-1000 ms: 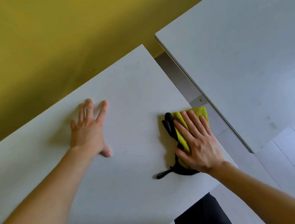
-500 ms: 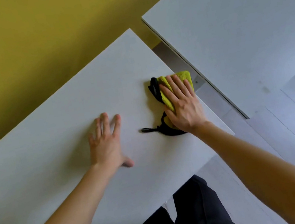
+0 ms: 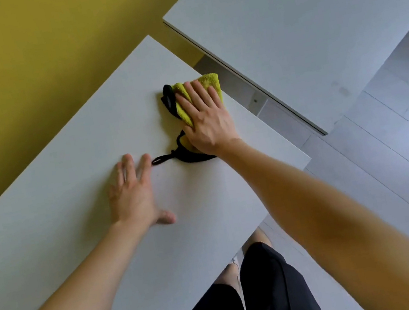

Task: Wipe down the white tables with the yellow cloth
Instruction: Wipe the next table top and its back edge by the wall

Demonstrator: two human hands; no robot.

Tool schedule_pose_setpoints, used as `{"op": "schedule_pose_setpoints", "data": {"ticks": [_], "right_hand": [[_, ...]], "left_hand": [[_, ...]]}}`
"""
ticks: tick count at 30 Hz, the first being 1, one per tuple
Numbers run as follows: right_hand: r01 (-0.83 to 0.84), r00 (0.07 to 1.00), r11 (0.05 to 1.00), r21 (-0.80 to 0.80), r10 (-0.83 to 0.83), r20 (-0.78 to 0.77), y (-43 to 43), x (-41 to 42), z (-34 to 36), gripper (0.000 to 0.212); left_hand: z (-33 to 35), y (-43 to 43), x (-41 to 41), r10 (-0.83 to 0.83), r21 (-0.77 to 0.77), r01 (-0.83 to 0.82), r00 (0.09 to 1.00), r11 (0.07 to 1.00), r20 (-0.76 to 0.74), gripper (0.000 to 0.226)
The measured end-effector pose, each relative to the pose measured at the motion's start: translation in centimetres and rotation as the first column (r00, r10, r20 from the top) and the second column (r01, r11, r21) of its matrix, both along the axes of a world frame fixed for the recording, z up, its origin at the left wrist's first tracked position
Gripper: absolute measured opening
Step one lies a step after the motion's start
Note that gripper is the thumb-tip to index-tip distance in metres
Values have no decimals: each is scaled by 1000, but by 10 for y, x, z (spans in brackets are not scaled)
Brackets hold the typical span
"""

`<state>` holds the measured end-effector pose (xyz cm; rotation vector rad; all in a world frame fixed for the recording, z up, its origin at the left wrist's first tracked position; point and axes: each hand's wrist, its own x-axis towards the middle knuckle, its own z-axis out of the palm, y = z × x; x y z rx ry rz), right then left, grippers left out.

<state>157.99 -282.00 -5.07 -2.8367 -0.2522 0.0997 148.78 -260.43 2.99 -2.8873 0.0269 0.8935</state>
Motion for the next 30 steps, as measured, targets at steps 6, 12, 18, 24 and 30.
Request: {"op": "schedule_pose_setpoints", "data": {"ticks": [6,12,18,24,30], "right_hand": [[152,988,986,-74,-153,-10,-132,-143,5,79],[-115,993,992,58,116,-18,29,-207,5,85],[-122,992,991,59,120,40,-51,-190,-3,88],[479,878,878,-7,-479,2,-129,-172,3,78],[-107,994,993,55,109,-33,60,-245,14,89]], "left_hand": [[-1,-1,0,26,0,-26,1000,1000,-1,177],[-1,6,-3,16,-40,-16,1000,999,3,167],[-3,11,-34,-91,-51,93,995,994,42,165],[-12,16,-37,-78,-53,81,996,995,51,170],[-14,19,-37,-111,-42,115,990,993,86,157]]}}
